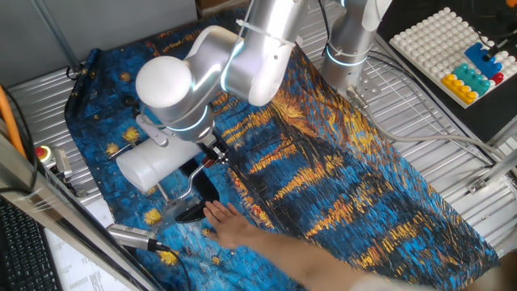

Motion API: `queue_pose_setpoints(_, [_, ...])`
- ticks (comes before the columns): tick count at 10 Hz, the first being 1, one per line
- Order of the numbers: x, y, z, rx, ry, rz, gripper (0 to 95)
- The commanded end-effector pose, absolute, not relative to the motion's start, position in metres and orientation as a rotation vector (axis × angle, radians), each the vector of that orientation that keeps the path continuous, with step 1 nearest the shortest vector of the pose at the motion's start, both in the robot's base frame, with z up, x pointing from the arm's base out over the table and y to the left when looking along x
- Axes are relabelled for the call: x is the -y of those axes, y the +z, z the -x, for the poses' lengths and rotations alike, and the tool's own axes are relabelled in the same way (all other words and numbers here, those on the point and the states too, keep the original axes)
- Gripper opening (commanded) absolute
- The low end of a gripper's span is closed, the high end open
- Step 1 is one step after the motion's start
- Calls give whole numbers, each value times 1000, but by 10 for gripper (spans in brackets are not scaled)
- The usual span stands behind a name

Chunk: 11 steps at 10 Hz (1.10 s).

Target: Pull up the lever

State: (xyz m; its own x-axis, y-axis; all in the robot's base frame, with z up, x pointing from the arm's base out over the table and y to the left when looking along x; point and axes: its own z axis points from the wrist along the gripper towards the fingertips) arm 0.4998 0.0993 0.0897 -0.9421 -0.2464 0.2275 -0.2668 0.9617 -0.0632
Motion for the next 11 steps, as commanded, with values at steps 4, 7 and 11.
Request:
queue_pose_setpoints(4, [-105, 101, -510, 2825, 159, -384, 0])
queue_pose_setpoints(7, [-104, 106, -509, 2821, 151, -376, 0])
queue_pose_setpoints(11, [-108, 114, -515, 2804, 152, -367, 0])
